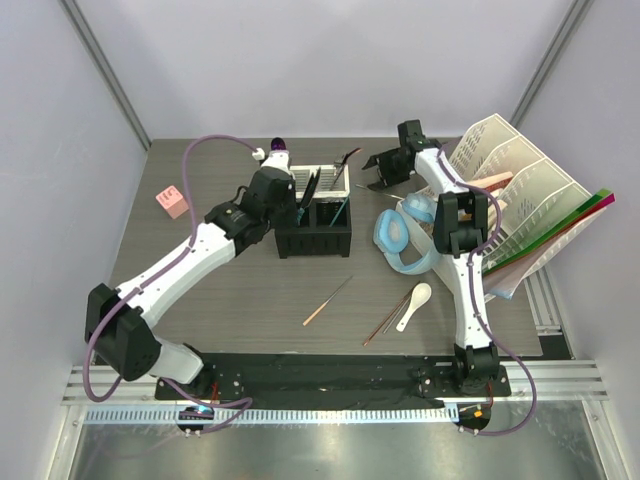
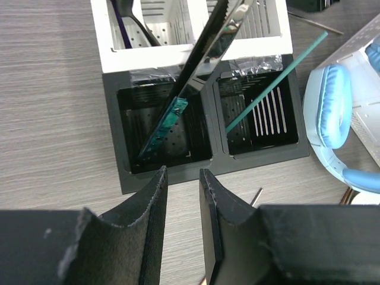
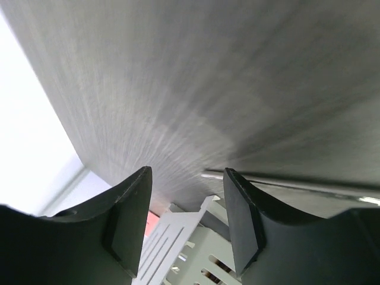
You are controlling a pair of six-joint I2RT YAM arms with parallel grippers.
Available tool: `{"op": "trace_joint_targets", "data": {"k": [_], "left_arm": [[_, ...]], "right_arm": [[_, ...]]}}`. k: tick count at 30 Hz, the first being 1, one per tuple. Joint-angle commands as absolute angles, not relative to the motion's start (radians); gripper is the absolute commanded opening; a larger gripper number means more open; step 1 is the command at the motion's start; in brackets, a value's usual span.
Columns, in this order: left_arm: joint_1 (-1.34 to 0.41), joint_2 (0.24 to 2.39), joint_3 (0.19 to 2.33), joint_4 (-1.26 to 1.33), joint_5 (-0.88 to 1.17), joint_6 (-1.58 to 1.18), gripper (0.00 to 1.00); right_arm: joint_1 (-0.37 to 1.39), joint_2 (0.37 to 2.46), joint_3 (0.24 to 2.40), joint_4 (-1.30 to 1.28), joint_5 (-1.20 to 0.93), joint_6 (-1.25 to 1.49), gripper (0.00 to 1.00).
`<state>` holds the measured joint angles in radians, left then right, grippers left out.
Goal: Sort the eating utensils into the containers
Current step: Pick up the chopstick from the center of the board.
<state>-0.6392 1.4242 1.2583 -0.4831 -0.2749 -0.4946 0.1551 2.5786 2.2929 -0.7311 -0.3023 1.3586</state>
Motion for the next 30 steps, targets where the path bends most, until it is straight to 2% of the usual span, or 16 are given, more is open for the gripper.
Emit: {"op": "trace_joint_targets", "data": {"k": [1,8,14,20,26,28,30], "left_arm": [[-0.64,1.43,1.262,-0.446,-0.235,-0.496,0.28],[-0.646,1.43,1.256,-0.488,-0.213,-0.483,0.28],[-0.647,1.445,1.27,-0.517,-0.21,-0.472,0.28],[-0.649,1.483,1.301,-0.546,-0.187,-0.457,0.28],[-0.649,1.532,1.339,-0.574,-0.157,-0.449,0.27],[-0.652,1.545,1.36,-0.6,-0.149,-0.443,0.27],[-0.655,1.557,1.37,-0.617,-0.146,-0.44,0.27]], "right_arm": [[0.152,2.608,2.401,-0.684,-0.383,1.135,0.57],[0.143,2.586,2.43,-0.647,-0.382,0.839,0.56],[0.144,2.461,2.327,-0.684,-0.359,0.581,0.57],[0.173,2.444,2.37,-0.791,-0.307,0.313,0.61],[0.189,2.508,2.471,-0.824,-0.337,0.227,0.61],[0.21,2.523,2.482,-0.837,-0.302,0.163,0.61],[0.228,2.534,2.481,-0.861,-0.18,0.094,0.62]]}}
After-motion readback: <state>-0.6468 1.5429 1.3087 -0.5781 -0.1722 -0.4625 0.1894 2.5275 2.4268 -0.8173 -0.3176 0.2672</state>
